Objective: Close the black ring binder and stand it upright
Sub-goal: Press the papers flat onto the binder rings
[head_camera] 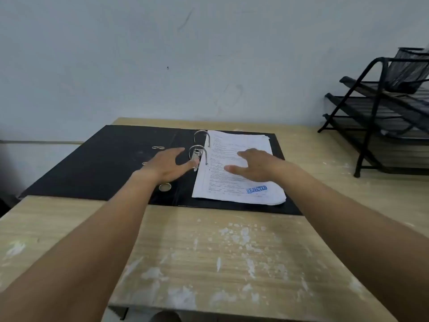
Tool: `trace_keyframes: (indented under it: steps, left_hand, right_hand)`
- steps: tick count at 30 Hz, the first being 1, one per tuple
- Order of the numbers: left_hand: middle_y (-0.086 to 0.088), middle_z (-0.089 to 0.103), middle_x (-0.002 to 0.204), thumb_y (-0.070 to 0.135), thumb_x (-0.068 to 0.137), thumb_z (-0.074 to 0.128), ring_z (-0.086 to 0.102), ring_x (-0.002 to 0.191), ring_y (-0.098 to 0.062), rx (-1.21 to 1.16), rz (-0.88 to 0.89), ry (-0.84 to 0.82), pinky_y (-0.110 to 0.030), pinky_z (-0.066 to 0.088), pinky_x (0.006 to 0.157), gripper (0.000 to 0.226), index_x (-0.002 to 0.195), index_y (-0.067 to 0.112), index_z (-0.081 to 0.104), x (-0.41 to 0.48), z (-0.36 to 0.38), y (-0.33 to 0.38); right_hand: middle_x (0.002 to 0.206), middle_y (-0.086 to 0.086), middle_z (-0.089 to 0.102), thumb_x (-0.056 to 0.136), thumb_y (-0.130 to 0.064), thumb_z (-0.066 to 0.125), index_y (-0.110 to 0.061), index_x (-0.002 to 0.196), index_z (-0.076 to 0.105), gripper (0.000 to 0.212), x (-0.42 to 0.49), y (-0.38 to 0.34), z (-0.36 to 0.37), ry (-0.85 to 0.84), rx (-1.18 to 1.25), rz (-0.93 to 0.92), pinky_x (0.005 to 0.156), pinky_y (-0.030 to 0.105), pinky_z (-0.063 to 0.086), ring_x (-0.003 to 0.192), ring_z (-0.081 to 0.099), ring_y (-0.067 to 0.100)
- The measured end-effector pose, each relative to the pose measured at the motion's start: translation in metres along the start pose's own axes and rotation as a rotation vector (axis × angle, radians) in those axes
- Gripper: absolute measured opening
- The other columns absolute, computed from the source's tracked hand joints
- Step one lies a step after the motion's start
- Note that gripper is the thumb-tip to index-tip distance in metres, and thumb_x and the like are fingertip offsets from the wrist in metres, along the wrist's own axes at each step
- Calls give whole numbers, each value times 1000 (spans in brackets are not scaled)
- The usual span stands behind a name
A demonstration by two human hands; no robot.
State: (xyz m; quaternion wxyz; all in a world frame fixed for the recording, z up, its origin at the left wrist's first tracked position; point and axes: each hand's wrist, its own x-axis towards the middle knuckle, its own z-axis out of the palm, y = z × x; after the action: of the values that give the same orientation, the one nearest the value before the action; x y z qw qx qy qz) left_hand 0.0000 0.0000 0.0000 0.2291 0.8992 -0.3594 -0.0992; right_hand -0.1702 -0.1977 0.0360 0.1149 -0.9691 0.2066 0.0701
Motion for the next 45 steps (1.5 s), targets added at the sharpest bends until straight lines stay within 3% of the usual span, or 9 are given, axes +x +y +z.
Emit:
trace_keyframes:
  steps: [3, 7, 12, 18, 29, 45]
  left_hand:
    - [-7, 29, 157, 74, 82, 37, 21, 146, -25, 77, -12, -7, -47, 17, 118, 87, 149, 19, 29, -4, 14, -2]
    - [-5, 15, 161, 74, 86, 18, 4, 149, -23, 153, -10, 19, -50, -1, 119, 80, 150, 25, 27, -5, 32, -4]
    - [0, 13, 162, 76, 78, -2, 0, 150, -17, 126, 43, 34, -49, -6, 119, 85, 148, 37, 26, -5, 38, -11]
    - [3, 10, 162, 60, 95, 11, 0, 150, -16, 210, 36, 28, -50, -5, 119, 63, 150, 33, 22, 6, 41, -12]
    - [2, 0, 163, 53, 98, 10, -6, 149, -19, 331, -14, 10, -54, -7, 117, 58, 152, 34, 9, 12, 46, -6]
    - [0, 1, 163, 50, 98, 12, -6, 149, -22, 329, -26, 27, -57, -6, 116, 57, 152, 34, 10, 30, 82, 60]
  right_hand:
    - [160, 7, 21, 85, -76, 34, -16, 153, 20, 92, -3, 0, 17, -53, -19, 10, 117, 47, 22, 147, 20, 27]
    - [161, 7, 15, 85, -76, 30, -20, 154, 15, 90, -3, 2, 43, -35, -76, 13, 117, 48, 16, 147, 13, 29]
    - [163, 8, -11, 90, -72, 17, -22, 155, -2, 85, -5, 5, 70, 46, -88, 14, 118, 49, -8, 148, -14, 30]
    - [163, 7, -13, 90, -72, 14, -24, 155, -4, 83, -6, 9, 78, 100, -82, 2, 117, 46, -12, 148, -18, 27]
    - [163, 2, -12, 86, -77, 12, -29, 155, -2, 85, -3, 16, 81, 124, -59, -11, 117, 43, -13, 149, -17, 23]
    - [164, -5, -4, 83, -79, 16, -35, 154, 6, 85, -5, 95, 63, 153, -25, -9, 120, 46, -7, 149, -12, 17]
